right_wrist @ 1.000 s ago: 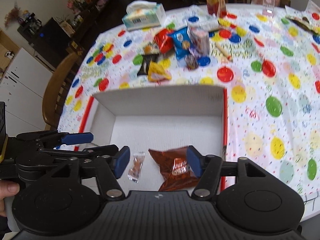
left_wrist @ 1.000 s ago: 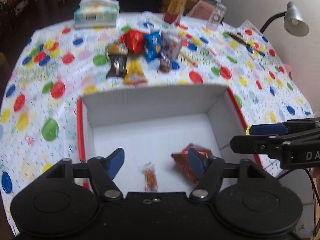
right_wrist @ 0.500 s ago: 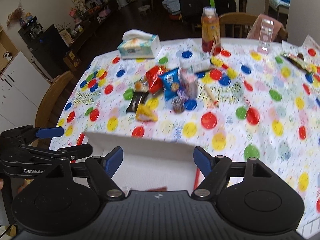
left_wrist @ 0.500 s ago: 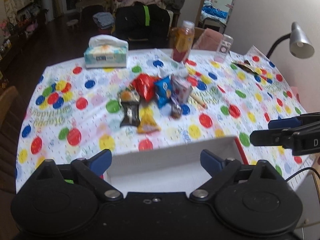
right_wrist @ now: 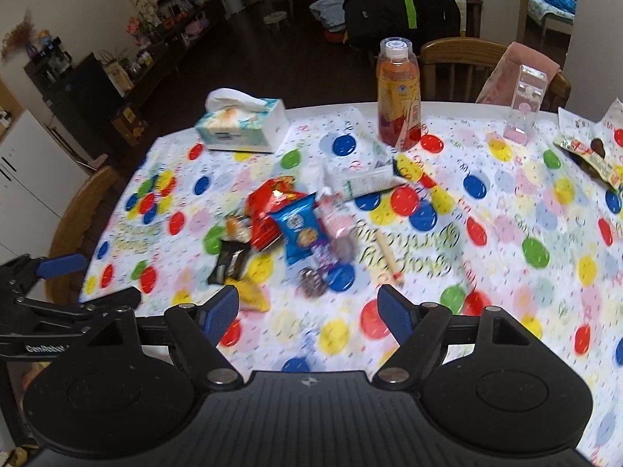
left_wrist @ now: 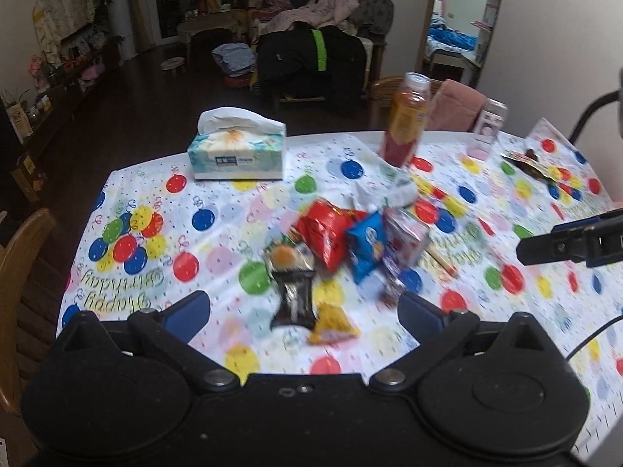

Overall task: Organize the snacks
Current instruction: 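Move both tools back over the snack pile, then grasp the black-wrapped bar with the left tool while the right tool grasps the pink drink pouch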

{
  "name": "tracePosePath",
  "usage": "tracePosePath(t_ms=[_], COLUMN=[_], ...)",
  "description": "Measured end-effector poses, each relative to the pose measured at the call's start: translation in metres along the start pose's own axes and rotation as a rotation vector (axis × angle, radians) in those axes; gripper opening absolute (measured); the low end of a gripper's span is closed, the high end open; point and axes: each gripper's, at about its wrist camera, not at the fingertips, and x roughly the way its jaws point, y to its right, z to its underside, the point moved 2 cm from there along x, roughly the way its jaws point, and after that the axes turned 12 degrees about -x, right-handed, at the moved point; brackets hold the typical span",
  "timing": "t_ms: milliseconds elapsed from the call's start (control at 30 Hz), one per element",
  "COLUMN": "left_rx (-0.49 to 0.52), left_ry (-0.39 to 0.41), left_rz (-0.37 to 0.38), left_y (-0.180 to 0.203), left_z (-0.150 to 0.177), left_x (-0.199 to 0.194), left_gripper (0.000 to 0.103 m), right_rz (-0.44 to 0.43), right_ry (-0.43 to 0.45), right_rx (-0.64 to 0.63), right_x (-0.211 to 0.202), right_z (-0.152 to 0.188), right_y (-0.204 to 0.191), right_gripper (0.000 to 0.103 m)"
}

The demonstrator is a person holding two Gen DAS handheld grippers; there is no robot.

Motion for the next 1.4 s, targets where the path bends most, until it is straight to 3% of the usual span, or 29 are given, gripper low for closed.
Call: tracePosePath(t_ms=[133,400,767,1000,1167,1400], left_rx=[-0.020,-0.050,-0.117,-0.114,-0.133,-0.161], left_ry=[-0.018,-0.089,-0.220,-0.291,-0.335,-0.358], left_rz=[-0.026,-0.066,-0.097,-0.114,-0.095,-0.060], left_y=[-0.004,-0.009,-0.023,-0.026,-0.027,-0.027], left_z=[-0.014,-0.025,-0.023,-0.015,-0.008,-0.004], left_x=[0.024,0.078,0.149,0.182,0.194,0.200], left_gripper=[0.103,0.103,0.101,0.085,0.076,0.053], right_rz=[0.035,0.007,0.012,-0.001,-0.002,0.007], right_ry=[-0.028,-0.069,-0.180,-0.211,-0.225,-0.229], right_rx=[-0.042,-0.085,-0.111,-0.111,-0.116,-0.123], right_x=[0.022,0.070,0.153,0.185,0.198,0.206], right_z=[-0.018,-0.048,-0.060,-0.059,-0.057,-0.053], right_y=[0.008,0.024,0.039,0.043,0.040,0.036], right_gripper=[0.078,0.078,0.078,0.077,0.064,0.043])
